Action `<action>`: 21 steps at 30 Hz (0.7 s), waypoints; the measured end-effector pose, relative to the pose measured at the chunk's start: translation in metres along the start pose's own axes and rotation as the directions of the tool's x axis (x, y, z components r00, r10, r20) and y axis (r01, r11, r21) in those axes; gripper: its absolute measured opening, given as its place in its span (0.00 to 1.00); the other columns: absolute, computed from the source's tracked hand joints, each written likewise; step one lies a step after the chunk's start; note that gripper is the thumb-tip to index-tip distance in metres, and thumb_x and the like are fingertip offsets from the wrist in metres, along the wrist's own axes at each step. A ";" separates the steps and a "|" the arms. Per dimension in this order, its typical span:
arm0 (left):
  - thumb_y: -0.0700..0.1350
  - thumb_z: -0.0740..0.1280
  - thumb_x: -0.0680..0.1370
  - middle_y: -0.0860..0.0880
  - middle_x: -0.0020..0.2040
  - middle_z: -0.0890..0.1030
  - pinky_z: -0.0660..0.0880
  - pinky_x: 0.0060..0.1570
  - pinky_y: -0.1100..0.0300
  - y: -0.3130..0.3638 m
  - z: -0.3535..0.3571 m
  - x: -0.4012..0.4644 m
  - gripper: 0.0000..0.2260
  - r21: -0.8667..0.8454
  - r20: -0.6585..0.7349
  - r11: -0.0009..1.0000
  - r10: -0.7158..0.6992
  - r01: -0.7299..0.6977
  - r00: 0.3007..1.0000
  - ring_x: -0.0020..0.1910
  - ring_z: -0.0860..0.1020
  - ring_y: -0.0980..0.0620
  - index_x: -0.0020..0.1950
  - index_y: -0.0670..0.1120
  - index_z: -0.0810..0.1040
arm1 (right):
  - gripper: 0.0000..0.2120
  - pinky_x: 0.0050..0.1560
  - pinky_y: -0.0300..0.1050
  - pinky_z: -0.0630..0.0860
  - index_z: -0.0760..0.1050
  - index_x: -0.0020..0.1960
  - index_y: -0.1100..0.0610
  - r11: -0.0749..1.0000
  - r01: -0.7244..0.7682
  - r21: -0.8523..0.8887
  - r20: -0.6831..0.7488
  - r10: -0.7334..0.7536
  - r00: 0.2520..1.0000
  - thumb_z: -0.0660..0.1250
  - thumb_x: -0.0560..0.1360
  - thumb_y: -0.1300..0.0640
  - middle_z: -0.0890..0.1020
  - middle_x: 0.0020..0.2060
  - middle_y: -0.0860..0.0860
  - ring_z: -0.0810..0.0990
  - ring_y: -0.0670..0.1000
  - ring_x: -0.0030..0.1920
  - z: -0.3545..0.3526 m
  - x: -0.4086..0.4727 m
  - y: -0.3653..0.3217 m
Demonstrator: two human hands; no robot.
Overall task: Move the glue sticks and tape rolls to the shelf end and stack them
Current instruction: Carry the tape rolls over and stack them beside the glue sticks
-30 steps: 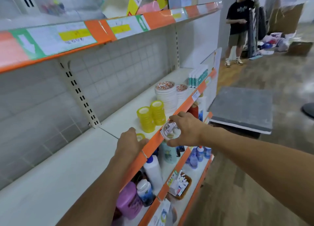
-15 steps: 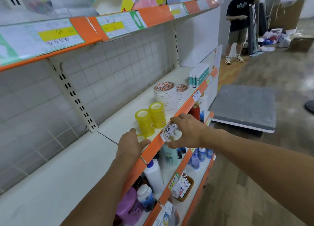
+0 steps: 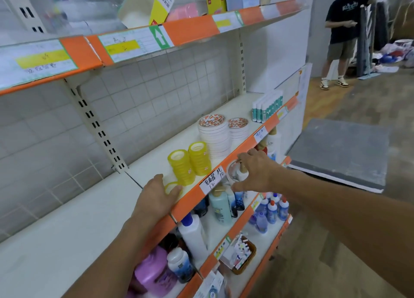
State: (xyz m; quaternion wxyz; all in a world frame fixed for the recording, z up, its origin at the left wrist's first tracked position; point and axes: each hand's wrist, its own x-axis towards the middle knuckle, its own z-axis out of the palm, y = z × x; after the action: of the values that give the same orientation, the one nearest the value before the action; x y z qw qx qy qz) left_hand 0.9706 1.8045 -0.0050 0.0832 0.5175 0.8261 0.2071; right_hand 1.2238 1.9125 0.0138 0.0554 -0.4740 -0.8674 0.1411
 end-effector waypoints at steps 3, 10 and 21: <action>0.56 0.65 0.79 0.40 0.69 0.73 0.67 0.62 0.54 0.010 0.003 -0.008 0.30 -0.002 -0.053 0.998 -0.058 0.058 0.997 0.67 0.71 0.42 0.74 0.40 0.64 | 0.40 0.64 0.51 0.67 0.64 0.72 0.57 0.998 0.055 -0.020 0.000 -0.055 0.998 0.71 0.69 0.35 0.70 0.64 0.56 0.67 0.57 0.65 -0.013 0.009 0.018; 0.52 0.67 0.79 0.35 0.66 0.74 0.68 0.61 0.51 0.053 0.025 -0.021 0.27 -0.005 -0.186 0.972 -0.233 0.236 0.955 0.65 0.73 0.38 0.71 0.36 0.67 | 0.40 0.64 0.56 0.71 0.67 0.69 0.55 0.986 0.168 -0.008 0.021 -0.168 0.986 0.72 0.66 0.34 0.71 0.63 0.55 0.68 0.56 0.65 -0.043 0.026 0.072; 0.50 0.66 0.79 0.37 0.58 0.78 0.71 0.51 0.50 0.115 0.045 -0.027 0.21 0.053 -0.369 0.949 -0.270 0.310 0.889 0.56 0.76 0.37 0.66 0.38 0.71 | 0.45 0.64 0.55 0.72 0.62 0.75 0.57 0.969 0.248 -0.008 0.020 -0.248 0.969 0.73 0.67 0.37 0.69 0.64 0.55 0.66 0.57 0.67 -0.071 0.065 0.116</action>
State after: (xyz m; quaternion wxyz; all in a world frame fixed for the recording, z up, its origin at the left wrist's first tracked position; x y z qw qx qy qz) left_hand 1.0931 1.8361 0.0016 -0.0671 0.3458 0.9054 0.2369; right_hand 1.2981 2.0396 0.0444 0.0618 -0.3609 -0.9210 0.1328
